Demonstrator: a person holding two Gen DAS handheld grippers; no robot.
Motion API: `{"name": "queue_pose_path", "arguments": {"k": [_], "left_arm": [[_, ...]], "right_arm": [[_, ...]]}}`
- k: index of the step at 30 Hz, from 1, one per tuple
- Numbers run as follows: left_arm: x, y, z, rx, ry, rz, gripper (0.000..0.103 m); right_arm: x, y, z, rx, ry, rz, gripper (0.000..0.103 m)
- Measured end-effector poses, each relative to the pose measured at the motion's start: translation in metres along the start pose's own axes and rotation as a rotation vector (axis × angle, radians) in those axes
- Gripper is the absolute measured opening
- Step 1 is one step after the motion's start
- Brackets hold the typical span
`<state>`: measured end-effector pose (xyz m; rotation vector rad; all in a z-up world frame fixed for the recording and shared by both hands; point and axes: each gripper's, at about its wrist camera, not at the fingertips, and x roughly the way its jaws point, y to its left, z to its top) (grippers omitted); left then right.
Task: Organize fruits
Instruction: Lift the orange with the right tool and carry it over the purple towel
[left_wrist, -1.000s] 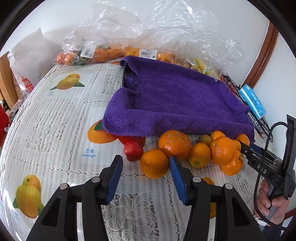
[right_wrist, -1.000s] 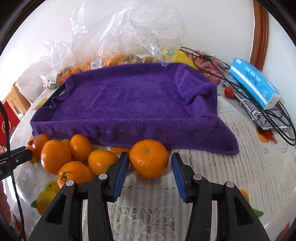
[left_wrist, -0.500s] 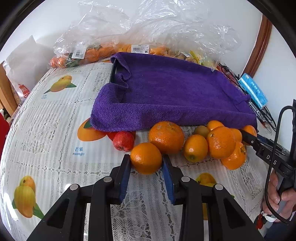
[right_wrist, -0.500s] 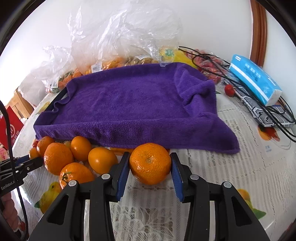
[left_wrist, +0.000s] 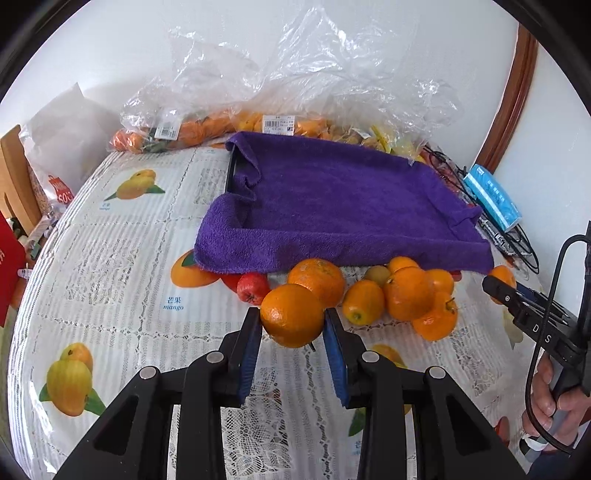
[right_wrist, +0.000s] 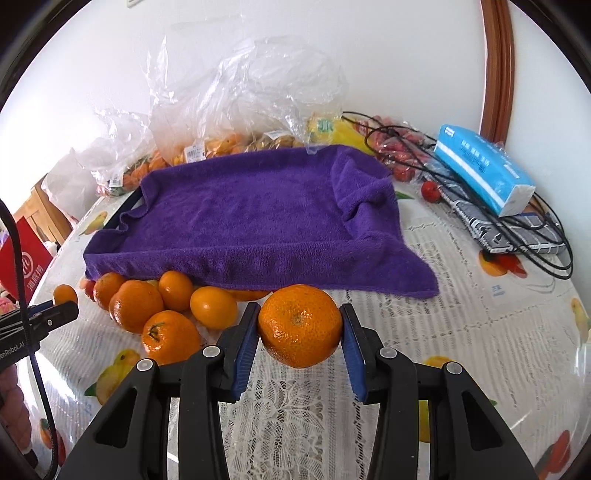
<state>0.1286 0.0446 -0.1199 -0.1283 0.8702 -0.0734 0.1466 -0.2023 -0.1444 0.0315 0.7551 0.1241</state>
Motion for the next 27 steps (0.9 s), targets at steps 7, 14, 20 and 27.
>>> {"name": "queue_pose_path", "arguments": {"k": [7, 14, 20, 27], "left_arm": [[-0.013, -0.008, 0.012, 0.013, -0.027, -0.018, 0.032], [-0.021, -0.015, 0.036, 0.027, -0.058, -0.019, 0.032], [-0.021, -0.017, 0.063, 0.031, -0.082, -0.013, 0.032], [-0.010, -0.016, 0.092, 0.023, -0.103, 0.000, 0.032]], "right_arm": [[-0.018, 0.000, 0.012, -0.004, -0.033, -0.012, 0.043], [-0.026, 0.005, 0.033, -0.003, -0.063, -0.011, 0.043], [-0.023, 0.009, 0.059, 0.007, -0.089, -0.012, 0.043], [-0.008, 0.016, 0.092, 0.004, -0.119, 0.014, 0.043]]}}
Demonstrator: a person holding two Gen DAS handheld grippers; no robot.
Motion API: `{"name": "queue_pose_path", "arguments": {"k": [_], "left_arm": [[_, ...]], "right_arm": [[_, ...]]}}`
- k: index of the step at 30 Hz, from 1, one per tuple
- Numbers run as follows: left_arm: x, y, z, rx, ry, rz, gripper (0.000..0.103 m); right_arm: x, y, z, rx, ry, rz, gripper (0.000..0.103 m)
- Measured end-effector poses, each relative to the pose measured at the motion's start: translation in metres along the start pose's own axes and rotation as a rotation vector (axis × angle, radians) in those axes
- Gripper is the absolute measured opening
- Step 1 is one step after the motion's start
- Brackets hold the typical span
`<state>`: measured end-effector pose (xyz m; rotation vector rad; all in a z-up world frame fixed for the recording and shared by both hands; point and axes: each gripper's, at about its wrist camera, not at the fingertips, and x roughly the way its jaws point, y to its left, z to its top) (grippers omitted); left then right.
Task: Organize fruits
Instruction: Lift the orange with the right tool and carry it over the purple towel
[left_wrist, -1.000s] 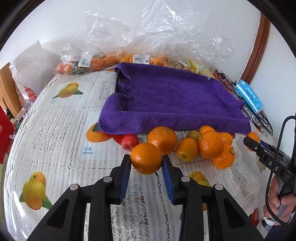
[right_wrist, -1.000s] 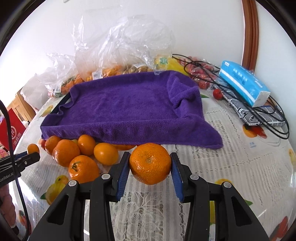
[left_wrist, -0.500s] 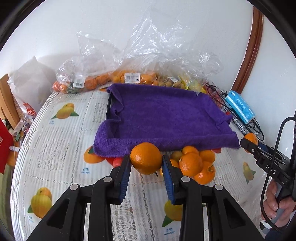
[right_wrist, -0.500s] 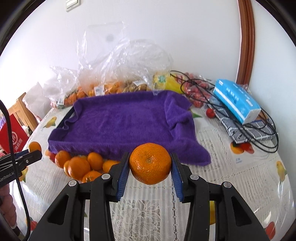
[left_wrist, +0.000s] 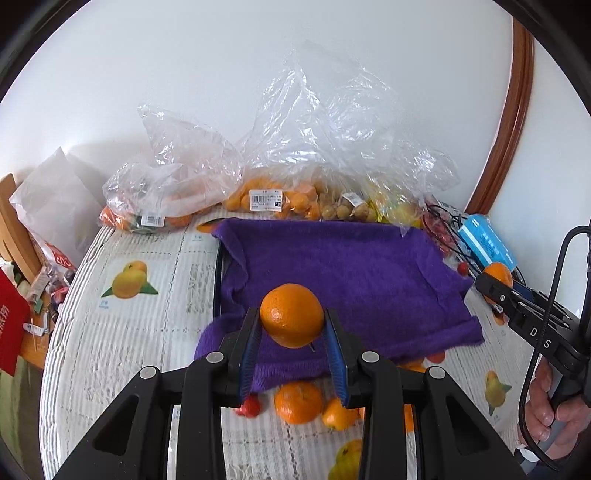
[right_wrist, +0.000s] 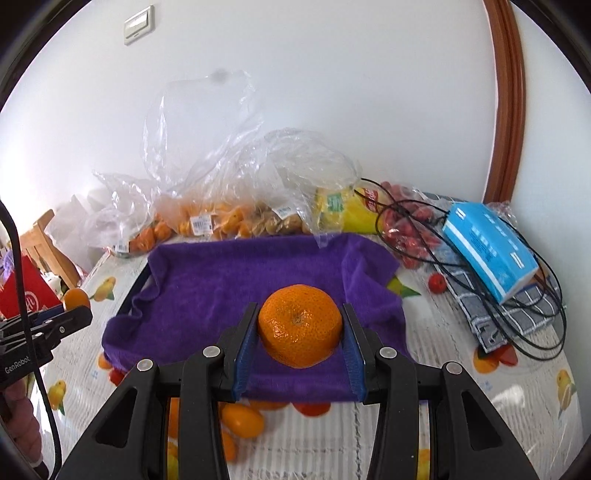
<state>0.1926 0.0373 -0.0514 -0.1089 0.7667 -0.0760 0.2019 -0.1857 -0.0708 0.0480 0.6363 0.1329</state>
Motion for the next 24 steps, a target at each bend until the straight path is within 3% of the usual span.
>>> {"name": "queue_pose_path", "arguments": {"k": [14, 24], "left_arm": [[0.056, 0.007, 0.023, -0.038, 0.018, 0.019, 0.032], [0.097, 0.011, 0.024, -0.056, 0.030, 0.025, 0.032]], "right_arm": [[0.052, 0.005, 0.031, 0.001, -0.009, 0.041, 0.043], [0.088, -0.005, 0.023, -0.004, 0.023, 0.038, 0.043]]}}
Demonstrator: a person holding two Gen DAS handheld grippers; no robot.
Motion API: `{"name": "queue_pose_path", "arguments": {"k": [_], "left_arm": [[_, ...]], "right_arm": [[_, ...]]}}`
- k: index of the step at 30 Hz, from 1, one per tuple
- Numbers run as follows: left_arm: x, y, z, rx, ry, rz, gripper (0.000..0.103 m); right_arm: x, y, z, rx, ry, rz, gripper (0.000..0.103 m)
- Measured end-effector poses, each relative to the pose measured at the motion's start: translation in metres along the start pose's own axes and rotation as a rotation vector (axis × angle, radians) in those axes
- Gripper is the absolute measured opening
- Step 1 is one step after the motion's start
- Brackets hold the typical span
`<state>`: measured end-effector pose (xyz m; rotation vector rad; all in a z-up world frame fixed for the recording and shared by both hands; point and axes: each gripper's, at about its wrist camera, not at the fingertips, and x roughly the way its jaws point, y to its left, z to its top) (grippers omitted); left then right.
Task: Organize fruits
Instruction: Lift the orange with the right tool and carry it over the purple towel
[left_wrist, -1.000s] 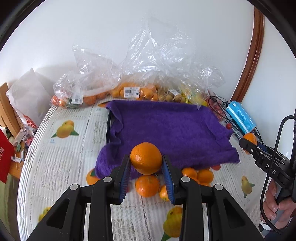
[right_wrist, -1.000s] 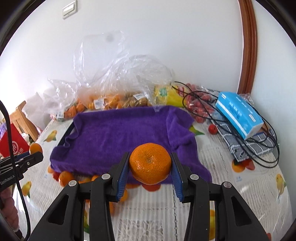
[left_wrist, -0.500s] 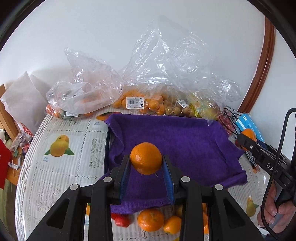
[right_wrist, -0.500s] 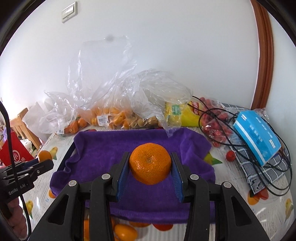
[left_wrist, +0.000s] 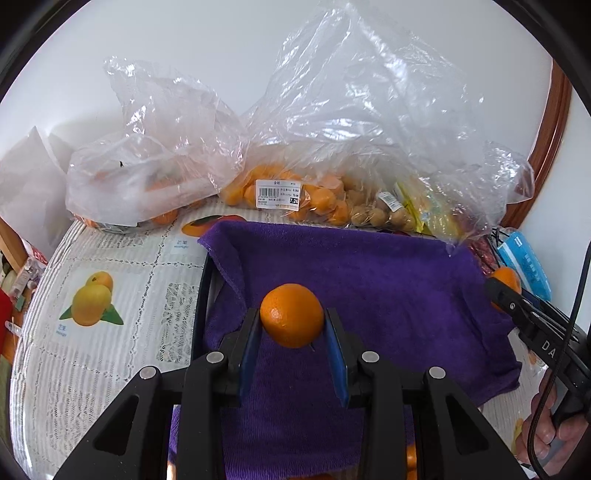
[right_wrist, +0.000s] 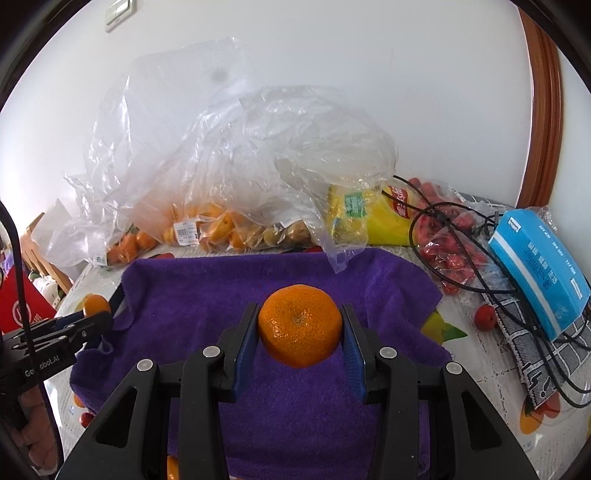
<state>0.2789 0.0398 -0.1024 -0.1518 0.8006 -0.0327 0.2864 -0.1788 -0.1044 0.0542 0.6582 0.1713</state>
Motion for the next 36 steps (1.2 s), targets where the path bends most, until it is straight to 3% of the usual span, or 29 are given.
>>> {"name": "queue_pose_path", "arguments": {"k": [19, 36], "left_arm": [[0.029, 0.017, -0.011, -0.048, 0.093, 0.015, 0.032], [0.037, 0.015, -0.015, -0.031, 0.124, 0.025, 0.032]], "right_arm": [[0.034, -0.001, -0.022, -0.030, 0.077, -0.021, 0.043], [0.044, 0.001, -0.024, -0.032, 0.123, -0.024, 0.043]]}}
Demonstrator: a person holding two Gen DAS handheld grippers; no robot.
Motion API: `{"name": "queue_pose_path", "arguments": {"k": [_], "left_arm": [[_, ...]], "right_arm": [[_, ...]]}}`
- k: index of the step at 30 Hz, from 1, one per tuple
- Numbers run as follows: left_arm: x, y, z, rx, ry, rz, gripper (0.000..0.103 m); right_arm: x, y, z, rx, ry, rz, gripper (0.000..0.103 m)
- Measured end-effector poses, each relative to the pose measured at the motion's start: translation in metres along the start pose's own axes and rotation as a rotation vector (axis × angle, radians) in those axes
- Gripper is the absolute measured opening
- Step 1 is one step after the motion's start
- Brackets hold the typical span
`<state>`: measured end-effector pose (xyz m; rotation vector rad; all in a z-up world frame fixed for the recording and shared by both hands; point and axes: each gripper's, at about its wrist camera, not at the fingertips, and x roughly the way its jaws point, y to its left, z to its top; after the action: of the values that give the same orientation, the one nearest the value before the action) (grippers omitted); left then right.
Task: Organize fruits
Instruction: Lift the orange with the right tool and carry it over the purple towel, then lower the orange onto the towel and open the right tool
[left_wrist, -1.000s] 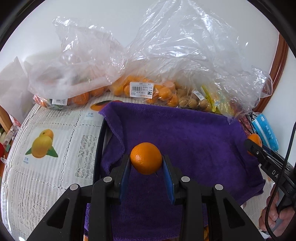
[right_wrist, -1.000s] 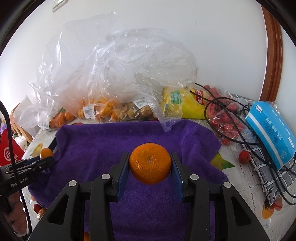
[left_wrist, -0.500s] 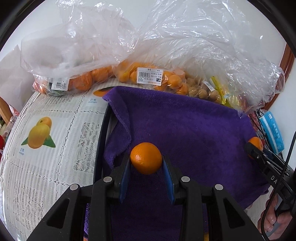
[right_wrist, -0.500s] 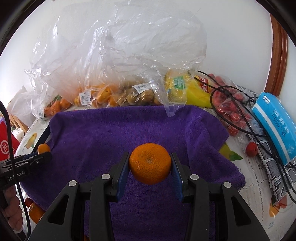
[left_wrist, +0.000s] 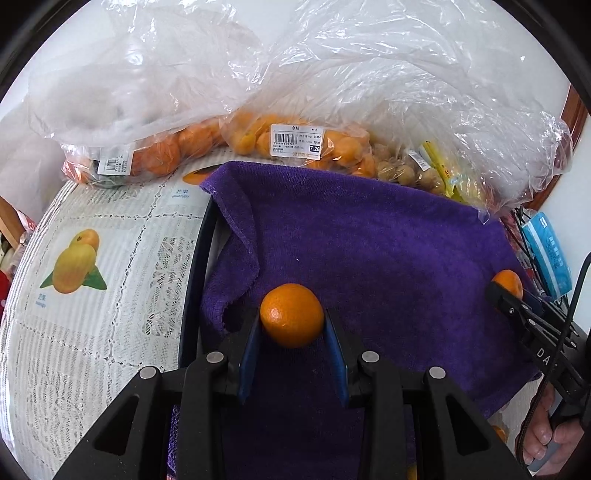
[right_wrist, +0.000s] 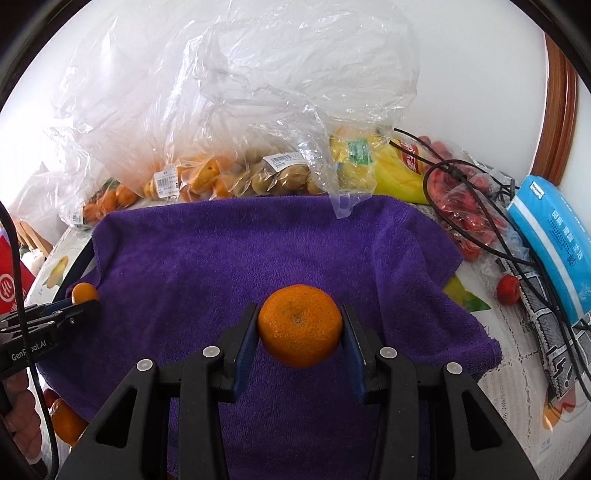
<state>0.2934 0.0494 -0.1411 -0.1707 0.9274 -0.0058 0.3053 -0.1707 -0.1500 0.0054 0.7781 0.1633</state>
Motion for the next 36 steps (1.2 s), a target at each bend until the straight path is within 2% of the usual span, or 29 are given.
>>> {"name": "queue_pose_path", "arguments": {"k": [4, 9, 14, 17, 20, 22, 23, 26, 30, 33, 36], "left_arm": [[0.002, 0.000, 0.000, 0.001, 0.005, 0.006, 0.032], [0.002, 0.001, 0.000, -0.001, 0.006, 0.006, 0.032], [0.003, 0.000, 0.000, 0.006, 0.006, 0.011, 0.032], [0.001, 0.001, -0.001, -0.008, -0.003, 0.002, 0.032], [-0.001, -0.001, -0.001, -0.002, -0.006, -0.010, 0.033], [-0.003, -0.002, -0.002, 0.000, -0.010, -0.018, 0.038], [-0.004, -0.003, -0.002, -0.001, -0.011, -0.020, 0.042], [-0.008, -0.005, -0.001, 0.000, -0.017, -0.024, 0.048], [-0.021, -0.009, 0.001, 0.005, -0.045, -0.024, 0.062], [-0.033, -0.013, 0.002, 0.017, -0.077, -0.033, 0.066], [-0.047, -0.017, 0.006, 0.024, -0.109, -0.032, 0.068]], "right_arm": [[0.003, 0.000, -0.002, -0.016, 0.010, -0.028, 0.043], [0.005, -0.002, -0.002, -0.005, 0.018, -0.014, 0.043], [-0.003, -0.001, -0.001, -0.006, -0.014, -0.014, 0.044], [-0.005, -0.001, 0.000, -0.004, -0.017, -0.003, 0.047], [-0.010, -0.002, 0.000, 0.001, -0.029, -0.003, 0.057], [-0.012, -0.002, 0.001, 0.011, -0.037, 0.002, 0.066], [-0.013, -0.002, 0.001, 0.016, -0.039, 0.000, 0.068], [-0.015, -0.002, 0.002, 0.024, -0.047, -0.007, 0.070], [-0.024, -0.003, 0.003, 0.040, -0.081, -0.037, 0.071], [-0.035, -0.001, 0.006, 0.046, -0.114, -0.028, 0.071], [-0.045, 0.002, 0.010, 0.037, -0.130, 0.015, 0.071]]}}
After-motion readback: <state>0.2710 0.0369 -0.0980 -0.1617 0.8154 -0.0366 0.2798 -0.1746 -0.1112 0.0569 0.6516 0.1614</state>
